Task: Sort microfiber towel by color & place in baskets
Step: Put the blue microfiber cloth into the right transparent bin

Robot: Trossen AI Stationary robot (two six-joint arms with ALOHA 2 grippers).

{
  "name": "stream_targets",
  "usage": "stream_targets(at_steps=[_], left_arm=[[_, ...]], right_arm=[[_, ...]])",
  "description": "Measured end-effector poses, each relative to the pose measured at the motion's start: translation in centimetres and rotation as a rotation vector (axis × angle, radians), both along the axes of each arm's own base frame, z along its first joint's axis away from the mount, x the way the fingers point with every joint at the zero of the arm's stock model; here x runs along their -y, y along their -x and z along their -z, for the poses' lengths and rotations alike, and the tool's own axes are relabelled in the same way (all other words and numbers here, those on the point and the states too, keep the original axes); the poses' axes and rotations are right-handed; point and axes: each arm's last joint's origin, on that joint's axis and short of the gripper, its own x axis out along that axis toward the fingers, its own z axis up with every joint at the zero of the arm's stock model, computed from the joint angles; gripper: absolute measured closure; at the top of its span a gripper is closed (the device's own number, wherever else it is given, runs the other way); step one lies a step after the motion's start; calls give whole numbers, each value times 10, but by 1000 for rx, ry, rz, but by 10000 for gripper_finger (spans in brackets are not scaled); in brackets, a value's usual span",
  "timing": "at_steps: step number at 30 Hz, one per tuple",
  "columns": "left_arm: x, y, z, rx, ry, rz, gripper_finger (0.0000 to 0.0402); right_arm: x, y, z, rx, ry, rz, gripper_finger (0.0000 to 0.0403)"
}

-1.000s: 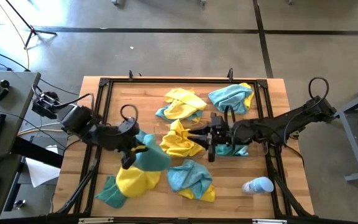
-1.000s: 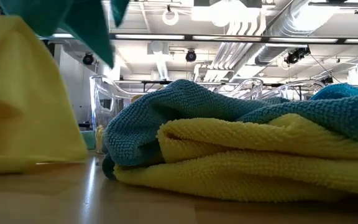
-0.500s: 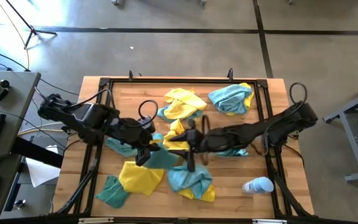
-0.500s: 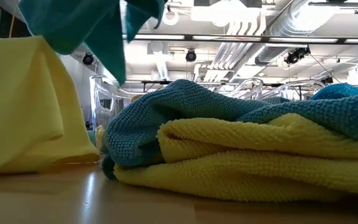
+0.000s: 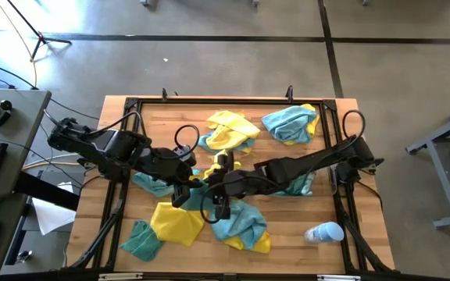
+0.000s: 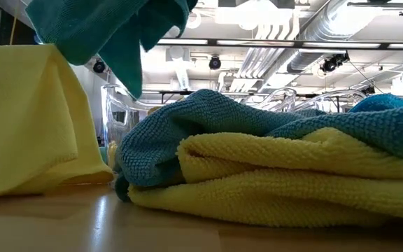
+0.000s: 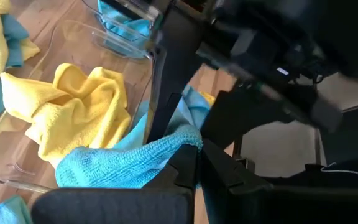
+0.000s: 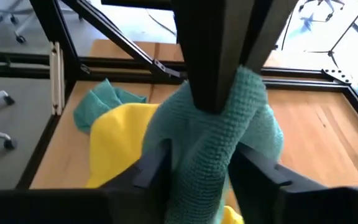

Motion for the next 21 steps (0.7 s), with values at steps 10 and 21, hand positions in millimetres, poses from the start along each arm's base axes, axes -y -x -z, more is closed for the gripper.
stream_targets(at_steps=[10, 21], left_arm=[[1, 0, 0, 5, -20, 33, 336], [-9, 21, -3, -76, -57, 23, 255]], right_arm=[[1, 0, -1, 1, -40, 12, 380], [0, 0, -1, 1, -83, 27, 398]])
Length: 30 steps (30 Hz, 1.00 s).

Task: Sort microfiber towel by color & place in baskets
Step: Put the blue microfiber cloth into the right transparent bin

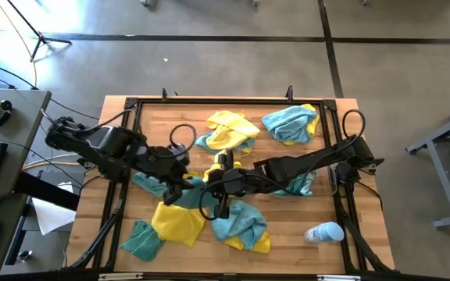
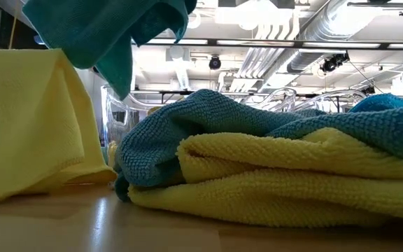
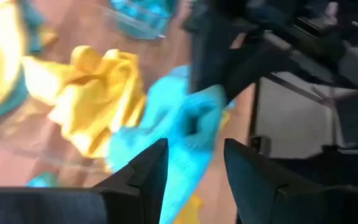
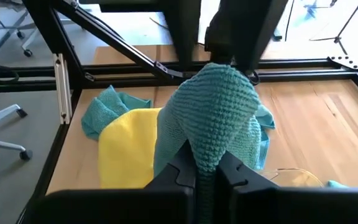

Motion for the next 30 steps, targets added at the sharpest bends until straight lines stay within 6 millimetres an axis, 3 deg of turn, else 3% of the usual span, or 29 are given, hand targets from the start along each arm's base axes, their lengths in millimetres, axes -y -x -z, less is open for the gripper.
stream_targets(at_steps=[6, 9, 20, 30], left_arm=[[-1, 30, -16, 83, -75, -117, 256], [11, 37, -10, 89, -106, -109, 256], [59, 35, 85, 2, -103, -121, 256], [71, 44, 155, -31, 14, -220, 257]], right_arm=[[0, 0, -1, 7, -32, 15, 393], [1, -1, -1, 9, -45, 24, 397], [3, -3, -3, 40, -93, 53, 397], [2, -7, -12, 132, -143, 52, 398]])
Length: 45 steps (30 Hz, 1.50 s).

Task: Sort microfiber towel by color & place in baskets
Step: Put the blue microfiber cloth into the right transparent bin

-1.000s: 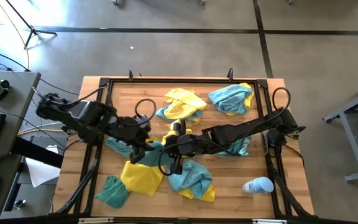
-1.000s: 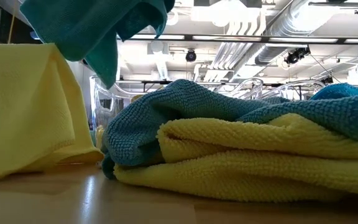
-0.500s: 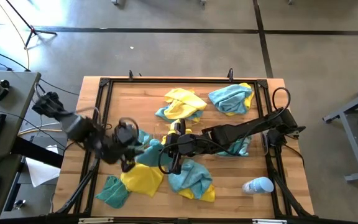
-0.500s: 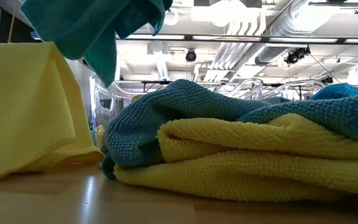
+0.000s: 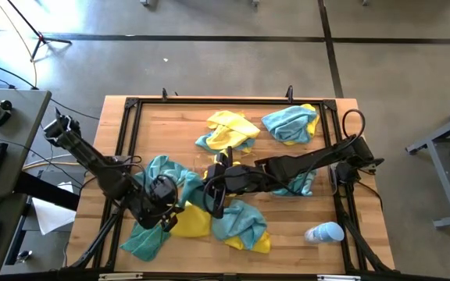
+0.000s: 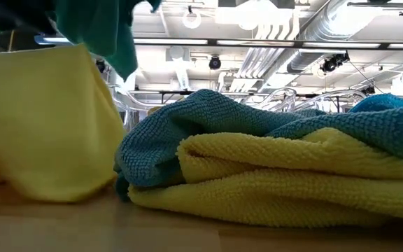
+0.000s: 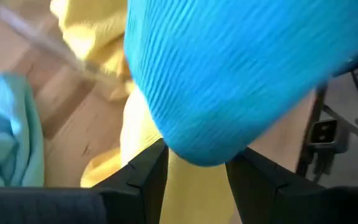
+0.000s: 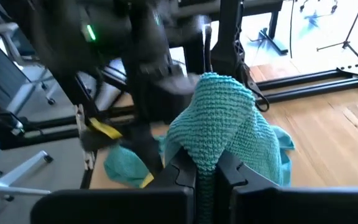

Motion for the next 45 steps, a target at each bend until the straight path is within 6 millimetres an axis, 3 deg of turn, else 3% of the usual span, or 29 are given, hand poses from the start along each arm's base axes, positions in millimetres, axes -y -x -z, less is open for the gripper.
stream_targets(at_steps=[13, 19, 24, 29, 33, 39, 45], left_arm=[[-8, 17, 62, -128, 169, -121, 257], [-5, 30, 72, -285, 279, -146, 257], [3, 47, 75, -425, 325, -174, 257], [15, 61, 75, -451, 359, -190, 257], [25, 68, 67, -415, 367, -201, 257], [29, 71, 30, -295, 324, -187, 257], [23, 72, -12, -199, 238, -136, 257]], right_arm=[[0, -1, -5, 49, -14, -2, 398], [0, 1, -10, 27, -7, -3, 398], [6, 10, -32, -48, 21, 47, 398], [16, 32, -53, -186, 52, 199, 398], [23, 55, -58, -329, 107, 347, 398], [26, 94, -52, -530, 189, 575, 399], [27, 124, -57, -479, 119, 641, 399]])
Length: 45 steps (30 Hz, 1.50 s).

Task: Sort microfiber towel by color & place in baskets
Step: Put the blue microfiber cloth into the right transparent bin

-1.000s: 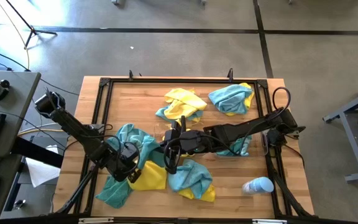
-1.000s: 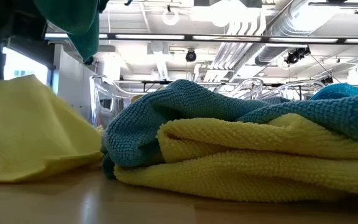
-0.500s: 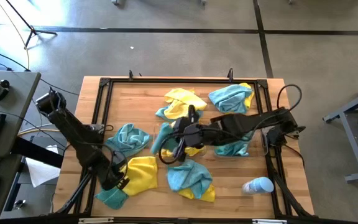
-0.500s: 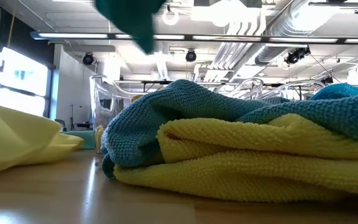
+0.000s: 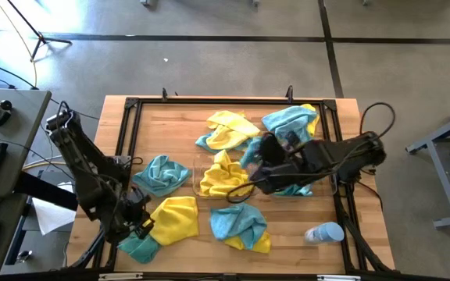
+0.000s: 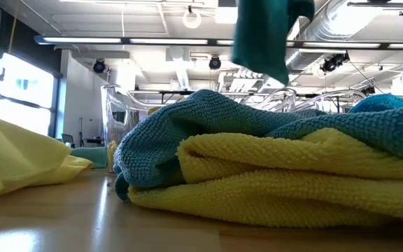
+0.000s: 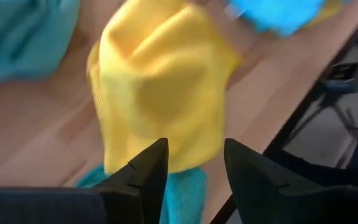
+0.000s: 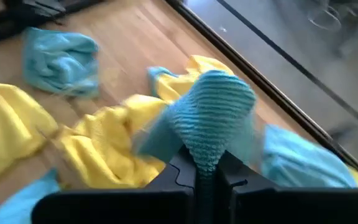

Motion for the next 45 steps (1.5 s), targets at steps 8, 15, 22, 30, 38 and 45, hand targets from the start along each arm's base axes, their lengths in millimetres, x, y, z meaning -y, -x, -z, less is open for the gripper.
stream_targets(at_steps=[8, 15, 22, 30, 38, 45], left_arm=[[-10, -2, -28, 166, -112, 81, 257], [-21, -5, -34, 194, -142, 107, 257], [-30, -12, -35, 204, -186, 74, 257], [-35, -17, -35, 198, -182, 39, 257], [-40, -21, -35, 193, -193, 19, 257], [-42, -24, -35, 187, -197, 12, 257]], right_arm=[[11, 62, 13, 98, -101, 165, 399], [32, 115, 18, 202, -201, 274, 399], [49, 144, 42, 108, -429, 392, 399], [51, 147, 85, -84, -513, 499, 399], [59, 133, 153, -229, -610, 583, 399], [61, 143, 199, -303, -626, 658, 399]])
